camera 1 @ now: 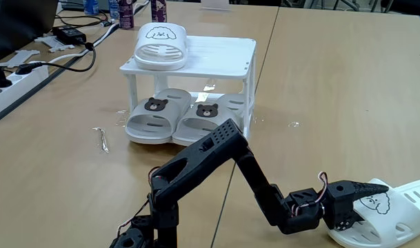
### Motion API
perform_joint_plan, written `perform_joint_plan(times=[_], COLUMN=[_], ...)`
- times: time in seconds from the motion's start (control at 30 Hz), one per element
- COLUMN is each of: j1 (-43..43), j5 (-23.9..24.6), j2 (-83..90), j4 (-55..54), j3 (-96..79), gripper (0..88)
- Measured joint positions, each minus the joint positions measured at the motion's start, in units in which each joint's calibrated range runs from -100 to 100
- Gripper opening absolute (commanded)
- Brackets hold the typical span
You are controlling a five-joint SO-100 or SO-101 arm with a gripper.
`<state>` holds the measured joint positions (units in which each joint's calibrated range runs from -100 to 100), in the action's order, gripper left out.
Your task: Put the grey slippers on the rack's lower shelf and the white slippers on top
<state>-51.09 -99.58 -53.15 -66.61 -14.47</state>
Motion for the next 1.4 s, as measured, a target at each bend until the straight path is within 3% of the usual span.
perform_joint_plan(times=[0.03, 0.07, 0.1, 0.33, 0.63, 1.03, 1.23, 1.4], j1=[0.07, 0.37, 0.97, 2.7, 2.7, 2.4, 2.4, 7.12], j5=[0.0, 0.0, 0.0, 0.0, 0.0, 0.0, 0.0, 0.0], j2=[-0.41, -0.66, -0.66, -0.74, 19.63, 43.88, 56.16, 64.16], j4=[0.0, 0.0, 0.0, 1.37, 42.83, 82.83, 93.65, 94.51], j3=[0.45, 0.72, 0.81, 5.48, 17.52, 34.95, 38.9, 37.29], gripper=[17.5, 4.1, 0.2, 0.8, 0.8, 0.8, 0.8, 0.8])
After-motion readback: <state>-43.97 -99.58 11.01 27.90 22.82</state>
